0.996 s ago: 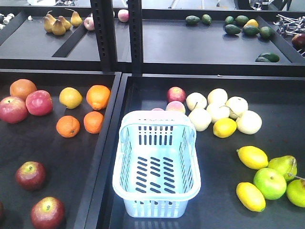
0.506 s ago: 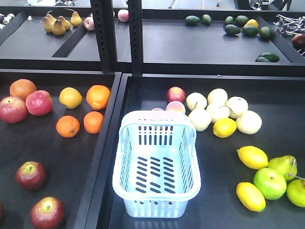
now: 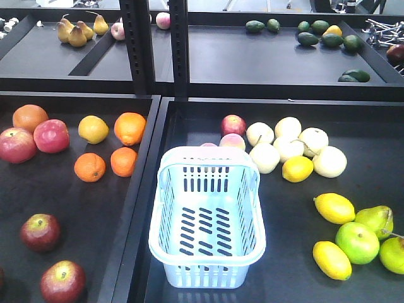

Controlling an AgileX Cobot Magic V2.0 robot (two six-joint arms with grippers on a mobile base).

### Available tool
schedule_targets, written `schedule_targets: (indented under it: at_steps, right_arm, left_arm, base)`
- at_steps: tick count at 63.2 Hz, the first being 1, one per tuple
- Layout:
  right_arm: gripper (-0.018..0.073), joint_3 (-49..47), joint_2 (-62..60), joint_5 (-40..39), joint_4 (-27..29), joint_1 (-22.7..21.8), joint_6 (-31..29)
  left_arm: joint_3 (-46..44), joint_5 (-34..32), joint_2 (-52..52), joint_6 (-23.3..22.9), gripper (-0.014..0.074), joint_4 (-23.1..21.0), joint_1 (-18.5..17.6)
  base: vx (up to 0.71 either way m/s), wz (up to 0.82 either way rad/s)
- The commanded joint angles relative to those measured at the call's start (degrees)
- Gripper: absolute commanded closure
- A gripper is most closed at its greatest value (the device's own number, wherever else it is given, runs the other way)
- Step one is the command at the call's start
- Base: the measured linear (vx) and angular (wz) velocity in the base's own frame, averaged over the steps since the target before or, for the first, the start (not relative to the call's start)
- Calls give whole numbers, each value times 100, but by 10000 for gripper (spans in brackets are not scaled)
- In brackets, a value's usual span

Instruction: Pick three apples into basket with both arms

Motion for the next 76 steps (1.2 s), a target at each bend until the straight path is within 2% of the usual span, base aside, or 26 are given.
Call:
schedule_targets:
  at_steps: [1, 10, 15, 17, 21, 26, 29, 35, 39, 40, 44, 53, 64, 69, 76]
  right_arm:
    - [564, 80, -74, -387, -61, -38, -30]
    - [564, 80, -74, -387, -61, -38, -30]
    - [564, 80, -74, -387, -61, -38, -30]
    - [564, 80, -74, -387, -61, -38, -30]
    - [564, 80, -74, -387, -61, -38, -30]
    - [564, 80, -74, -387, -61, -38, -30]
    - [564, 80, -74, -387, -61, -38, -30]
    - [564, 80, -74, -387, -61, -38, -30]
    - [564, 80, -74, -387, -61, -38, -30]
    - [564, 80, -74, -387, -61, -38, -30]
    - [564, 80, -74, -387, -61, -38, -30]
    - [564, 80, -74, -387, -61, -38, -30]
    - [564, 80, -74, -387, -61, -38, -30]
    - [564, 80, -74, -387, -61, -38, -30]
    - [564, 80, -74, -387, -61, -38, -30]
  left_arm:
    - [-647, 131, -78, 512, 603, -52, 0]
    - [-1103, 865, 21, 1032, 603, -124, 0]
    - [-1288, 1268, 203, 1488, 603, -408, 0]
    - [-1379, 1450, 321, 1806, 603, -630, 0]
    - [-1558, 1777, 584, 2529, 603, -1086, 0]
    - [-1790, 2187, 1004, 3729, 603, -1908, 0]
    - [-1951, 2436, 1274, 4693, 603, -2390, 0]
    - [-2178, 2883, 1819, 6139, 603, -3203, 0]
    - [-2325, 3154, 2232, 7059, 599, -3563, 0]
    - [-2372, 3215, 2314, 7379, 598, -3604, 0]
    - [-2529, 3454, 2669, 8120, 580, -3663, 0]
    - [-2954, 3640, 3553, 8918, 489, -3649, 0]
    - [-3582, 3692, 4685, 9617, 272, -3646, 0]
    - [-3936, 3881, 5223, 9769, 163, -3646, 0]
    - [-4624, 4418, 6091, 9896, 75, -3634, -62]
  base:
    - [0, 0]
    - [0, 0]
    - [0, 0]
    - [0, 0]
    - [0, 0]
    - [0, 0]
    - [0, 0]
    - [0, 0]
    - [0, 0]
    - [0, 0]
    - [0, 0]
    - [0, 0]
    - [0, 0]
    - [0, 0]
    - [0, 0]
